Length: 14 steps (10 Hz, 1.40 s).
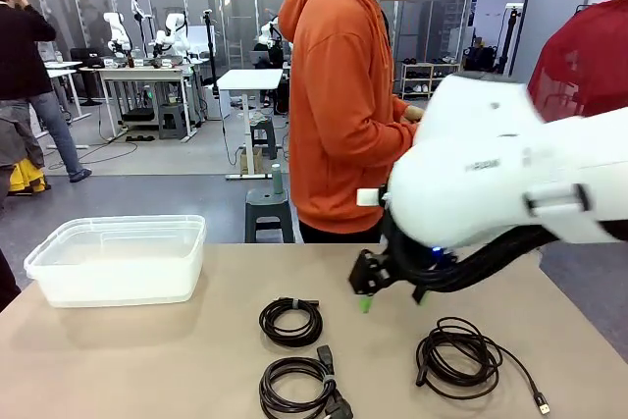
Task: Organize and store the cables.
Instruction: Place the Power Cable into the Organizing box.
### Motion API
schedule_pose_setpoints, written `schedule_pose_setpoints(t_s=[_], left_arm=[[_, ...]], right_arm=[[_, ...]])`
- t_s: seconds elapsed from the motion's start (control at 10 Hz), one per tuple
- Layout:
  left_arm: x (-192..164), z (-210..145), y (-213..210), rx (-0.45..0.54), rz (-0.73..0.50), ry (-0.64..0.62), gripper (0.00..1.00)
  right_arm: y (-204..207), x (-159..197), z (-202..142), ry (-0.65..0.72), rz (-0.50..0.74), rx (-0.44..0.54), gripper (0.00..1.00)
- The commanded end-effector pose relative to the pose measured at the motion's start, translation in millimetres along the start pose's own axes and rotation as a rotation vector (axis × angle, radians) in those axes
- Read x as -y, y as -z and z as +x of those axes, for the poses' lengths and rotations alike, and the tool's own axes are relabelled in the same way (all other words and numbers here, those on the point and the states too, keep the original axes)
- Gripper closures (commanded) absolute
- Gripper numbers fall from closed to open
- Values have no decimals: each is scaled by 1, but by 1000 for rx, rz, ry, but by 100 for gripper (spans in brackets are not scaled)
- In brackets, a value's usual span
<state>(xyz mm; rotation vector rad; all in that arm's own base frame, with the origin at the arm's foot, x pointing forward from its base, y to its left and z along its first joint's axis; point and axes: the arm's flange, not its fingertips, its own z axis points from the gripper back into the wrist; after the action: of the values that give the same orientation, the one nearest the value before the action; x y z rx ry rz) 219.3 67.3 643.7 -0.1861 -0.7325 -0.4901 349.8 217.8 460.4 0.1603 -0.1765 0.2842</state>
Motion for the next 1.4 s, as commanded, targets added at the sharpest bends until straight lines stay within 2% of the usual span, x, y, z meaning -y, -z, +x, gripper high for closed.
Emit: schedule_pose_setpoints(t_s=[0.0,0.2,0.3,0.5,0.7,1.0,1.2,1.3], left_arm=[[1,0,-1,3,-2,10,0],[1,0,-1,3,-2,10,0],[1,0,-1,3,-2,10,0],[1,0,-1,3,-2,10,0],[1,0,-1,3,-2,10,0],[1,0,-1,3,-2,10,0],[1,0,-1,3,-2,10,0],[1,0,-1,3,-2,10,0]], right_arm=[[-25,35,-31,-31,-76,35,0],[-72,76,-65,-38,-11,88,0],[-93,95,-83,-20,-3,113,0],[-113,122,-97,41,-34,131,0],[-120,132,-97,11,-43,134,0],[-161,139,-108,-92,29,292,0],[-193,138,-103,-142,75,384,0],[-208,137,-97,-186,112,396,0]])
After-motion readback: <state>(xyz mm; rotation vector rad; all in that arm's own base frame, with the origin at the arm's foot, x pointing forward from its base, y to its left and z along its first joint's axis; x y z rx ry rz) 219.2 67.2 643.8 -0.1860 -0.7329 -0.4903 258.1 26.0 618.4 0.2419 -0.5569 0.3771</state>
